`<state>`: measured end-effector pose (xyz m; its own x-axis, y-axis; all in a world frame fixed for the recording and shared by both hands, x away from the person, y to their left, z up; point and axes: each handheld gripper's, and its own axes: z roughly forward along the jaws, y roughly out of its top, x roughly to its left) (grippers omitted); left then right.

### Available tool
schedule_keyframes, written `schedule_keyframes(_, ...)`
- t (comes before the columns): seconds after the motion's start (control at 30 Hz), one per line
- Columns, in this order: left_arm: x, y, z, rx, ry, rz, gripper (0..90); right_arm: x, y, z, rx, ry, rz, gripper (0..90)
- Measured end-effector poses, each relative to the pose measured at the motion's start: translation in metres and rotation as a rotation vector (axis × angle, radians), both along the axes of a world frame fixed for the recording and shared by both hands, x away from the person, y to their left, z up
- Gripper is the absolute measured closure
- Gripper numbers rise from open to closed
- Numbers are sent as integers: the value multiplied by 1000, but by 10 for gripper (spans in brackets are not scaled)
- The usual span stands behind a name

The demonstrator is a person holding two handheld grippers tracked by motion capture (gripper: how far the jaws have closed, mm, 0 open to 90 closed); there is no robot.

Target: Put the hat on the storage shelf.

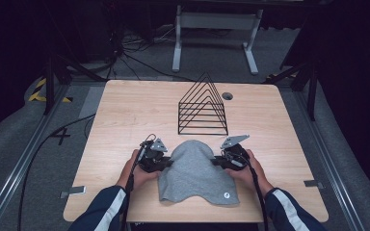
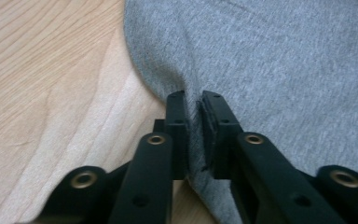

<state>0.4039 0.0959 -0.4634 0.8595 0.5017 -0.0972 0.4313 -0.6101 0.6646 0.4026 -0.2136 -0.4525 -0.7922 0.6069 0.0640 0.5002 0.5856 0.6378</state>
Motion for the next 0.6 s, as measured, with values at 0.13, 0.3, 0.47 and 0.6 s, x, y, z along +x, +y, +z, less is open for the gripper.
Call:
schedule_keyframes(0.13, -3, -1, 4, -12, -9, -12, 843, -2, -2, 4, 1, -24, 14, 844)
schedule_keyframes(0.3, -6, -1, 18, -43, -48, -29, 849, -7, -8, 15, 27, -62, 32, 845)
schedule_keyframes(0.47, -9, -4, 30, -57, -91, -38, 852, -9, -14, 24, 46, -92, 28, 847)
schedule_keyframes(0.6, -10, -6, 43, -72, -137, -43, 853, -12, -19, 39, 67, -140, 15, 847)
